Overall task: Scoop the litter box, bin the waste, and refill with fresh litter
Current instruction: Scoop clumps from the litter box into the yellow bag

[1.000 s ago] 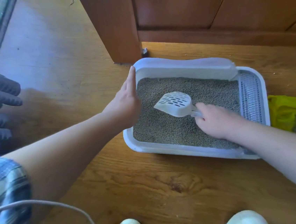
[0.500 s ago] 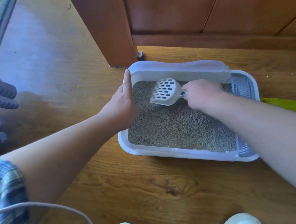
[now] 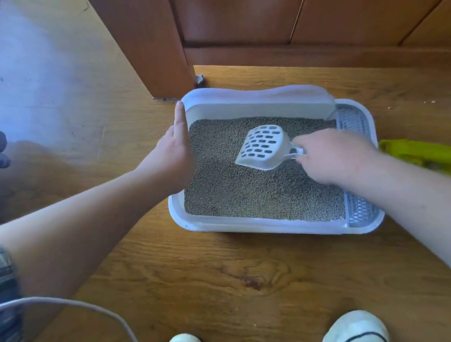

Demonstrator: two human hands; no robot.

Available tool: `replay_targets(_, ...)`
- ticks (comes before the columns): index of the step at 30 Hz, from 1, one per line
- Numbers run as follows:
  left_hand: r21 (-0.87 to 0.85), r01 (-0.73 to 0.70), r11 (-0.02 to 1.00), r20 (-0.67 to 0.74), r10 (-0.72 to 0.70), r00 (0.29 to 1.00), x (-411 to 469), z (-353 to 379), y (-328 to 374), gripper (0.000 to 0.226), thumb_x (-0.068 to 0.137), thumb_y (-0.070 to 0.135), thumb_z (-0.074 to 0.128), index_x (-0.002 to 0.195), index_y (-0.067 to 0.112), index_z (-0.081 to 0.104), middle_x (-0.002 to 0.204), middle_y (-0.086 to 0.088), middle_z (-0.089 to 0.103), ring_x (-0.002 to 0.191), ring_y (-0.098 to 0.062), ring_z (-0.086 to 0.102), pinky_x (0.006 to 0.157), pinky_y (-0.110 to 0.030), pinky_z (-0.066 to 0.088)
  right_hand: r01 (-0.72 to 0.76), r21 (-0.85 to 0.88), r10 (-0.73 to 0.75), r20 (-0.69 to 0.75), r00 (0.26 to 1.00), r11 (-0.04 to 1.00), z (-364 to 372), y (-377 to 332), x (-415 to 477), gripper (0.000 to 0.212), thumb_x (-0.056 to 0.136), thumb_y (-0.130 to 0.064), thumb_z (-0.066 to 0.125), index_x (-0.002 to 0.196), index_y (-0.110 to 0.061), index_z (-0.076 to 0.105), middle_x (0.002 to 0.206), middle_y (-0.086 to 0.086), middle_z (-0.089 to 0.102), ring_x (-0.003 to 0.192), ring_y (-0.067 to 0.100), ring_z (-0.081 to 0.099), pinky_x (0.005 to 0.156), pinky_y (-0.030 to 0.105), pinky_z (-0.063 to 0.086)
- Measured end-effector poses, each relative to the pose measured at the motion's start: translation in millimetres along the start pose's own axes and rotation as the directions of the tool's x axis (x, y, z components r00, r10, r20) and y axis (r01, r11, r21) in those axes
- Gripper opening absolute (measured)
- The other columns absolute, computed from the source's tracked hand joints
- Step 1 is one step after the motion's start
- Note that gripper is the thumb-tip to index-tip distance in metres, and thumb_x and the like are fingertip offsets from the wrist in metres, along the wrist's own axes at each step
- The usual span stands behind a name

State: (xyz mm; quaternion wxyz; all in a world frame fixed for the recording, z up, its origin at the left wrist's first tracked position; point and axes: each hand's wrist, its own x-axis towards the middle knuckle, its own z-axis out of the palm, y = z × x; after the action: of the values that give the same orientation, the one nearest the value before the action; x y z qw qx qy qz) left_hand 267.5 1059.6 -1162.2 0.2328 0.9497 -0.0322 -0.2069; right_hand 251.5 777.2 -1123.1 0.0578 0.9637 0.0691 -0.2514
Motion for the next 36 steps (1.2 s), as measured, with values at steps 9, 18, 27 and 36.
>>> replay_targets(9,-0.006,0.016,1.0,-0.019,-0.016,1.0,0.0,-0.4,0.9,0.092,0.086,0.002,0.035,0.151,0.027,-0.025,0.159,-0.011,0.023,0.133,-0.033,0.039,0.103,-0.045,0.037,0.226,0.209,-0.211,-0.092,0.973,0.951,47.2,-57.4,33.0,0.023,0.102,-0.041,0.043,0.115,-0.025,0.052,0.097,0.002,0.066,0.084,0.028,0.062,0.061,0.034,0.047)
replay_targets(18,-0.013,0.026,1.0,-0.013,-0.026,1.0,-1.2,-1.7,4.6,0.093,0.084,0.003,0.035,0.151,0.03,-0.023,0.16,-0.007,0.023,0.129,-0.034,0.042,0.101,-0.046,0.039,0.073,-0.098,-0.059,0.136,0.989,0.992,18.3,15.1,-1.4,0.05,0.091,-0.025,0.048,0.126,-0.06,0.053,0.096,-0.009,0.067,0.083,0.02,0.063,0.056,0.028,0.046)
replay_targets(27,0.021,0.02,1.0,-0.005,-0.019,1.0,2.2,-1.4,0.8,0.091,0.086,0.005,0.036,0.152,0.027,-0.022,0.16,-0.008,0.024,0.135,-0.035,0.037,0.106,-0.048,0.035,0.039,-0.162,-0.021,0.117,0.993,0.986,2.7,9.5,-16.4,0.039,0.086,-0.024,0.048,0.112,-0.047,0.064,0.076,-0.01,0.06,0.065,0.014,0.057,0.058,0.031,0.053)
replay_targets(36,0.043,-0.009,0.999,-0.007,0.009,1.0,1.9,0.4,-2.3,0.093,0.087,0.003,0.037,0.149,0.03,-0.027,0.16,-0.005,0.021,0.129,-0.035,0.042,0.1,-0.049,0.04,0.321,0.295,-0.318,-0.059,0.946,0.9,56.8,-69.1,5.8,0.006,0.094,-0.03,0.049,0.097,-0.026,0.052,0.097,-0.003,0.056,0.1,0.024,0.058,0.075,0.043,0.054)
